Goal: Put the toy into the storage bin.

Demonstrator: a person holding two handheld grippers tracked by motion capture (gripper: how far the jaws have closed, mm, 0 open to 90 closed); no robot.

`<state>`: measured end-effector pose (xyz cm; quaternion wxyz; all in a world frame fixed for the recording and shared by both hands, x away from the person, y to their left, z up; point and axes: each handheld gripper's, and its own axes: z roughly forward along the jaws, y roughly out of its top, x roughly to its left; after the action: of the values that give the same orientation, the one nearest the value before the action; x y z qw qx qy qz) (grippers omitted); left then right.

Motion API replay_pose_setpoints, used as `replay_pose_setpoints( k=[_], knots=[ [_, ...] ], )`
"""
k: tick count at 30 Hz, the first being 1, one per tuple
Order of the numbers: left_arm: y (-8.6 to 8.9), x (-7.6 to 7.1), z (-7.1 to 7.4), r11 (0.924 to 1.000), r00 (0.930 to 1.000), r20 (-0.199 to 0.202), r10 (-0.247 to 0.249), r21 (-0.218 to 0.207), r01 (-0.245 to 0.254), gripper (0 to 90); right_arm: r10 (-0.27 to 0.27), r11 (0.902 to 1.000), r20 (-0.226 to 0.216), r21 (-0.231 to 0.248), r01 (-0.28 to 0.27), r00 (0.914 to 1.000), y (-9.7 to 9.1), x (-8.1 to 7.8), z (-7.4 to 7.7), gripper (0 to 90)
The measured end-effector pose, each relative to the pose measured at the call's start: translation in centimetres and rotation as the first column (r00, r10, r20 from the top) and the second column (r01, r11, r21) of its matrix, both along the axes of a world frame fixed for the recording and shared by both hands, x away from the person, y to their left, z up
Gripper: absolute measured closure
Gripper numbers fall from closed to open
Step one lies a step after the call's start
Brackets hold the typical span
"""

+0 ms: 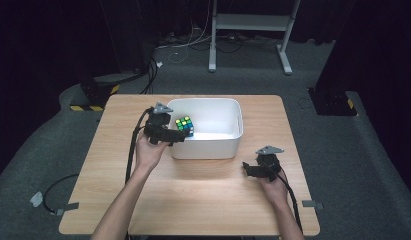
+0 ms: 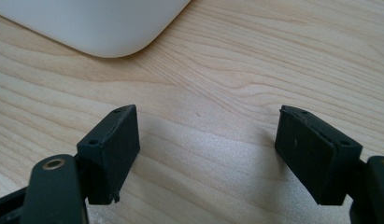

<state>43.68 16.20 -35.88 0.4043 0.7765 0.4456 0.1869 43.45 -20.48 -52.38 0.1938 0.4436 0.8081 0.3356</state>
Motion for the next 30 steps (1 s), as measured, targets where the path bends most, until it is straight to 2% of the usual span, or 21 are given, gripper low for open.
replay_pose_setpoints(
  k=[14, 18, 21, 30],
  knots=[
    [0.9, -1.1, 0.6, 0.9996, 0.9997, 0.022, 0.0, -0.028, 0.001, 14.4, 0.001, 1.0, 0.001, 0.0, -0.001, 1.0, 0.0, 0.0, 0.0, 21.8],
    [1.2, -1.4, 0.7, 0.9997, 0.9996, 0.029, 0.001, -0.024, 0.0, 14.4, 0.001, 1.0, 0.001, 0.0, -0.001, 1.0, 0.0, 0.0, 0.0, 21.8],
    [1.5, -1.6, 0.8, 0.9993, 0.9995, 0.031, 0.004, -0.038, -0.003, 14.5, 0.001, 1.0, 0.001, 0.0, -0.001, 1.0, 0.0, 0.0, 0.0, 21.8],
    [2.2, -1.9, 0.7, 0.999, 0.9994, 0.033, 0.011, -0.043, -0.01, 14.5, 0.001, 1.0, 0.001, 0.0, -0.001, 1.0, 0.0, 0.0, 0.0, 21.8]
  ],
)
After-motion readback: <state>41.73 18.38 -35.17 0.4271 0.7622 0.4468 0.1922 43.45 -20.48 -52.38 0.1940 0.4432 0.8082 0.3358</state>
